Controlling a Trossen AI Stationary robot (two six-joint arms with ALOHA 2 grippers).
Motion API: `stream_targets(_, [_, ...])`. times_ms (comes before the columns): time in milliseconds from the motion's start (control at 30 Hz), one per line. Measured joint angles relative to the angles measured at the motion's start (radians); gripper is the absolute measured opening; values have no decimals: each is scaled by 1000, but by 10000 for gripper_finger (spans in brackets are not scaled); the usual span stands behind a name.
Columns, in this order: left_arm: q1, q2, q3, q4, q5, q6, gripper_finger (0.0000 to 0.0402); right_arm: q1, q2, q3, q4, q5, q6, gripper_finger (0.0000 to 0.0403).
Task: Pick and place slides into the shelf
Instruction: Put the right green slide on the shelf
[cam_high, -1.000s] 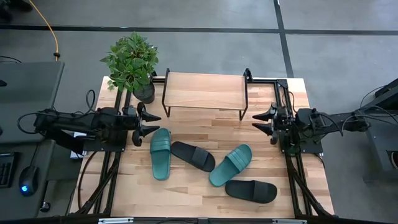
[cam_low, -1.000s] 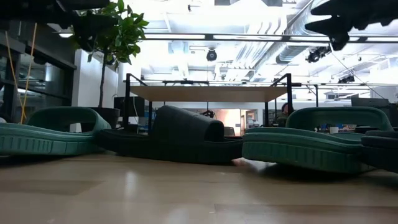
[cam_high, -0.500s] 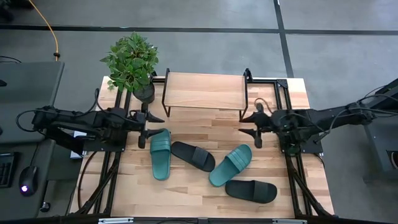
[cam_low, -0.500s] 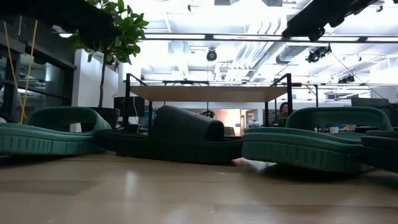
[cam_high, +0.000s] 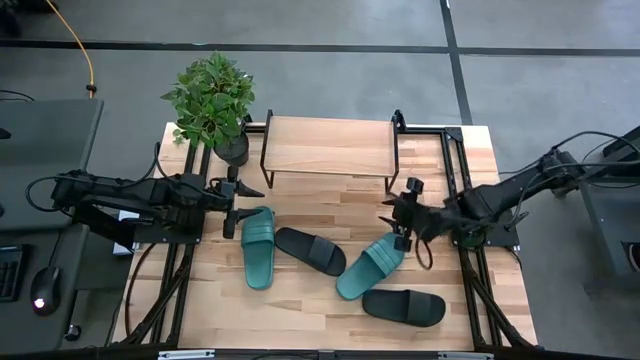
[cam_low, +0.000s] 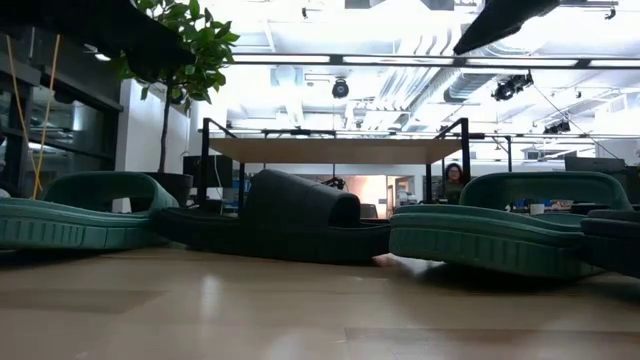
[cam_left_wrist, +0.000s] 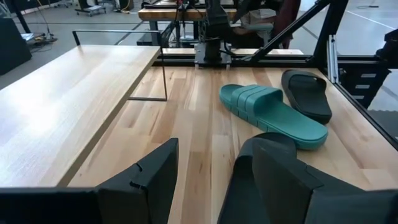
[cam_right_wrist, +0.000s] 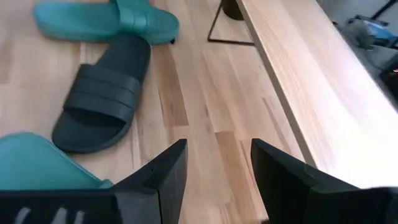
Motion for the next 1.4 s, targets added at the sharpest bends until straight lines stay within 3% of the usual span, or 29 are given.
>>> stream_targets(267, [0, 0, 0, -6, 0, -19, 188, 115, 190, 184, -250, 126, 170, 170])
stream_targets(500, [0, 0, 0, -6, 0, -23, 189, 142, 329, 291, -410, 144, 309, 170])
stream_targets(833, [0, 0, 0, -6, 0, -23, 189, 143, 465, 393, -567, 97, 490, 170])
stream_targets(1400, [0, 0, 0, -5, 0, -23, 189, 208, 590, 431, -573, -97, 596, 170])
